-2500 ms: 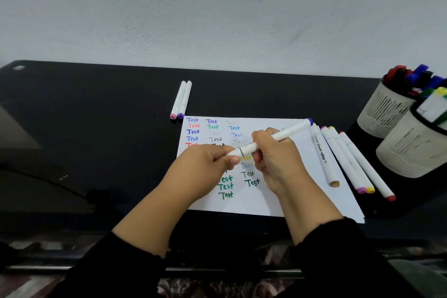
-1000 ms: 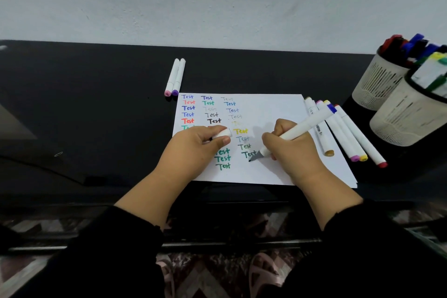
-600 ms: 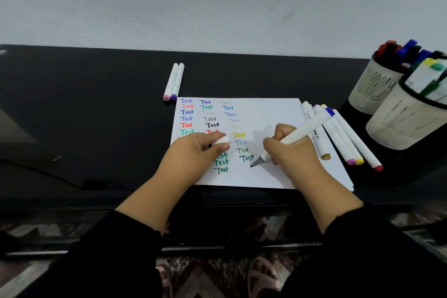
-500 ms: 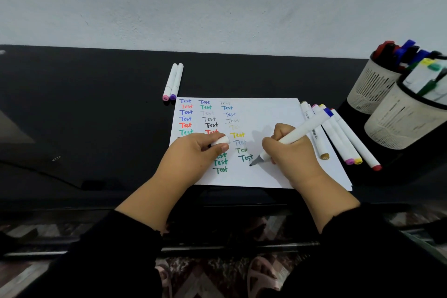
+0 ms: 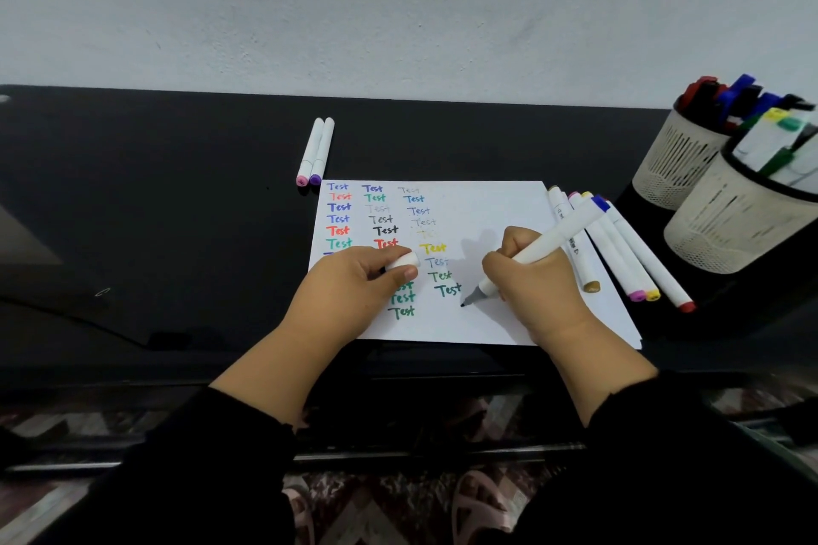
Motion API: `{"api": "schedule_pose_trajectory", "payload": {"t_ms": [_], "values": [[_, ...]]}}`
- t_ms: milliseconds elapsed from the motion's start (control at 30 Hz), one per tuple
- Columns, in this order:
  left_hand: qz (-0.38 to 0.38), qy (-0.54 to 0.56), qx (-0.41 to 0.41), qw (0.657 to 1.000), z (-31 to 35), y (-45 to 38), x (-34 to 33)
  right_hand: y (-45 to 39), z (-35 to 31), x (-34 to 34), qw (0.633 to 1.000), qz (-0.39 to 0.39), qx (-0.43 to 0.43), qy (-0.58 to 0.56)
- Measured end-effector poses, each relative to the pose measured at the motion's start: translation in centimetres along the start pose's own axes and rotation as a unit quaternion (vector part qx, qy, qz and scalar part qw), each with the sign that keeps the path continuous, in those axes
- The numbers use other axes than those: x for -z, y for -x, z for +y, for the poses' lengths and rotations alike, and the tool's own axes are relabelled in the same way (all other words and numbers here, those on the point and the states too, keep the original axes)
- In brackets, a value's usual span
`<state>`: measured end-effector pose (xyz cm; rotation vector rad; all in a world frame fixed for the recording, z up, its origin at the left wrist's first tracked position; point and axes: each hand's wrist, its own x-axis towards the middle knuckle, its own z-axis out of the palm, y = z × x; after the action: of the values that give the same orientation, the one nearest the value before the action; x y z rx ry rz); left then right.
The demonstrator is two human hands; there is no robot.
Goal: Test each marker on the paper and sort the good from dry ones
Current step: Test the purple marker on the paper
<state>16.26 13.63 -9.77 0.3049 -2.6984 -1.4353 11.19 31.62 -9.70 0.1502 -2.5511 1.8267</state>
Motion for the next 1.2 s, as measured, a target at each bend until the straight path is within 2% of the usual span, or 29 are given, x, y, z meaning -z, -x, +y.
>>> {"api": "schedule_pose_trajectory", "payload": {"t_ms": [400,533,767,967,1133,1200], "values": [[-0.001,0.001,-0.009,1.0,-0.2,-0.1,-0.1,-0.5,0.3,0.4,0.999,0.037,0.005,-0.026],[-0.005,0.009,-0.009,1.0,-0.2,0.0,-0.1,-0.4,0.2,0.3,1.0,0.027,0.002,-0.011],[-0.04,0.096,0.012,0.994,-0.2,-0.2,0.3,-0.9,-0.8,-0.2,0.989,0.05,-0.029,-0.135],[-0.053,0.133,0.003,0.99,-0.3,-0.2,0.6,-0.8,-1.9,-2.3,0.987,0.026,-0.021,-0.157],[-0.057,0.167,-0.014,0.984,0.0,-0.1,0.8,-0.3,-2.8,-3.5,0.992,-0.021,-0.008,-0.126],[-0.046,0.179,-0.013,0.983,-0.1,-0.1,0.9,-0.3,-3.1,-3.7,0.986,-0.043,-0.017,-0.157]]}}
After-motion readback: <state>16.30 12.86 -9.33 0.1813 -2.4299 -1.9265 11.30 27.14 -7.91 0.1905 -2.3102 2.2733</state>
